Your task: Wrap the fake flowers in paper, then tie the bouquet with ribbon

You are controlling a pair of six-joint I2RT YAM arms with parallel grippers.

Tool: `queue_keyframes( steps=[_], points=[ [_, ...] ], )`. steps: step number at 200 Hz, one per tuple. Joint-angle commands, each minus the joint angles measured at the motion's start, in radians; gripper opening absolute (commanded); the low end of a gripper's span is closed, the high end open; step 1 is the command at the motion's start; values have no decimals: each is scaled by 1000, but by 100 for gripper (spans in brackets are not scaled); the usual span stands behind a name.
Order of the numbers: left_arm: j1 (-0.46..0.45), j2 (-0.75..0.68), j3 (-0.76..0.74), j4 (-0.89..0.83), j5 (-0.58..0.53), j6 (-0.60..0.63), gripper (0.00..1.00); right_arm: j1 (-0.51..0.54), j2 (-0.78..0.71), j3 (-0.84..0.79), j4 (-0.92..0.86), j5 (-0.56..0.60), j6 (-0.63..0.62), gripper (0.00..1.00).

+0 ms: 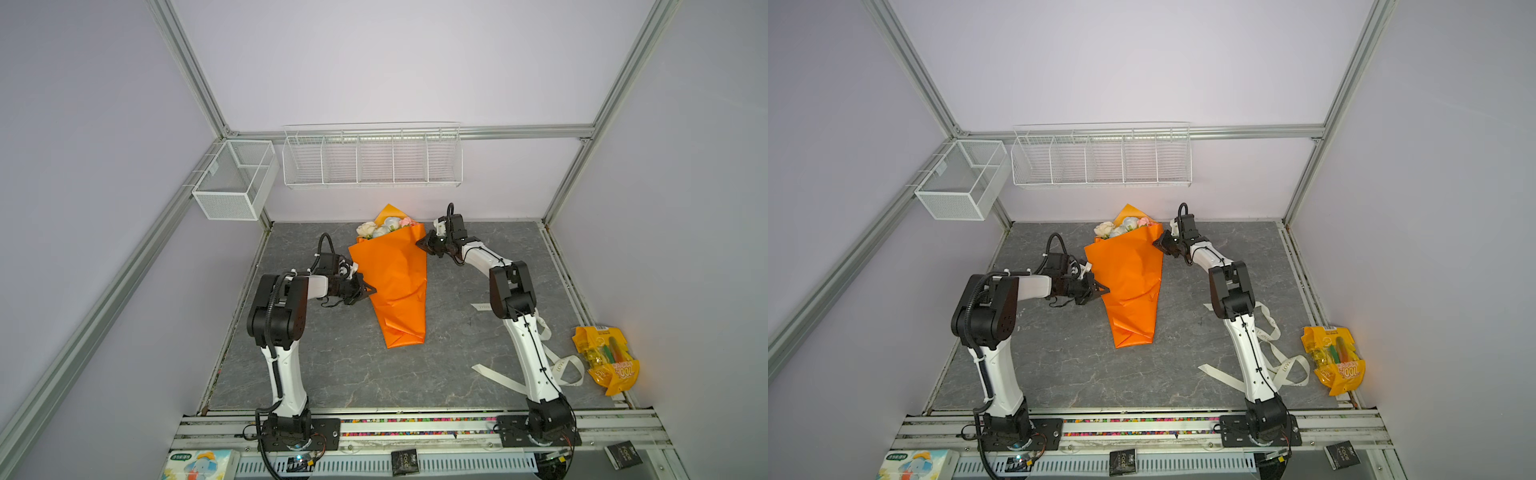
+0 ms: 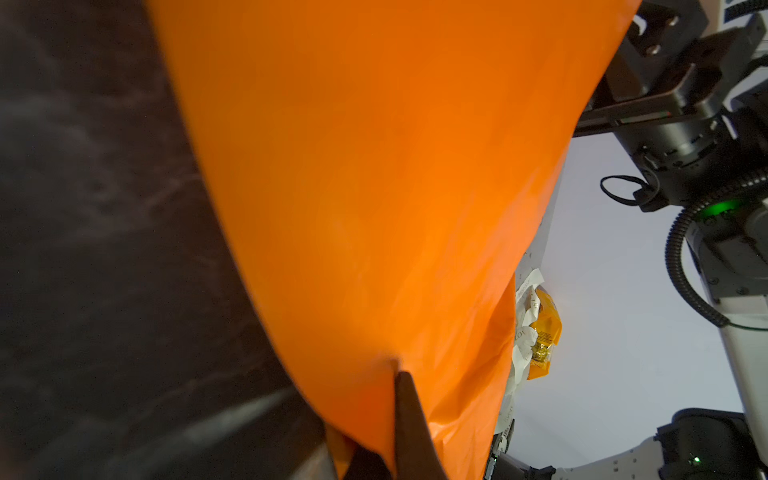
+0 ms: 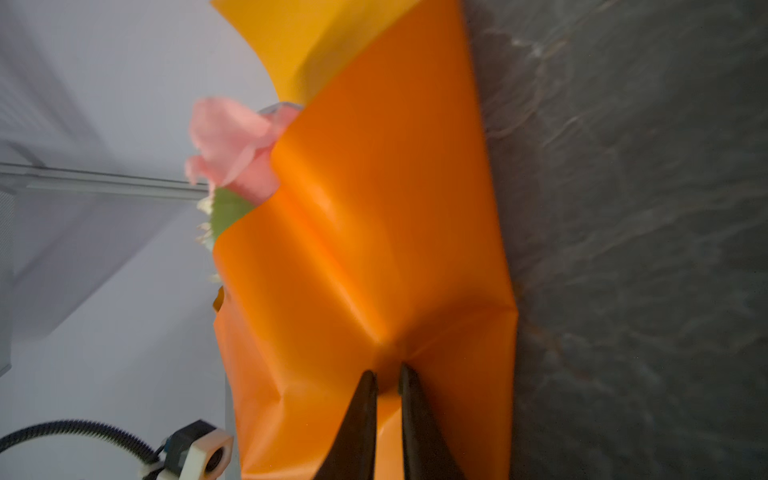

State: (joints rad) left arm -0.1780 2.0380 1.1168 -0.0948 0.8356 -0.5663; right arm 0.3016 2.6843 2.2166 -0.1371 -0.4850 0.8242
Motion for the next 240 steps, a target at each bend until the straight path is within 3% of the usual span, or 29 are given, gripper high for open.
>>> queue_keyframes(
  steps=[1, 22, 34, 64, 102, 131, 167, 201, 240],
  points=[
    [16, 19, 10, -30, 0, 35, 0, -14, 30, 60, -101, 96, 23, 17],
    [21, 19, -1, -30, -2, 38, 0, -26, 43, 68, -131, 129, 62, 17],
    [21, 16, -10, -16, 8, 30, 0, -33, 33, 82, -141, 88, 51, 17],
    [21, 16, -12, 30, 38, -2, 0, -33, -135, 18, -174, 9, -42, 20],
    [21, 12, -10, 39, 44, -9, 0, 8, -476, -428, -15, -97, -110, 22],
    [21, 10, -3, 36, 49, -10, 0, 72, -634, -760, 73, -81, -72, 18],
    [21, 11, -3, 31, 53, -2, 0, 154, -631, -933, 158, -92, -28, 15],
    [22, 3, -11, 29, 54, 0, 0, 164, -625, -1060, 214, -38, 9, 13],
    [21, 1, -14, 24, 44, 3, 0, 156, -678, -1086, 169, -47, -28, 15]
  ],
)
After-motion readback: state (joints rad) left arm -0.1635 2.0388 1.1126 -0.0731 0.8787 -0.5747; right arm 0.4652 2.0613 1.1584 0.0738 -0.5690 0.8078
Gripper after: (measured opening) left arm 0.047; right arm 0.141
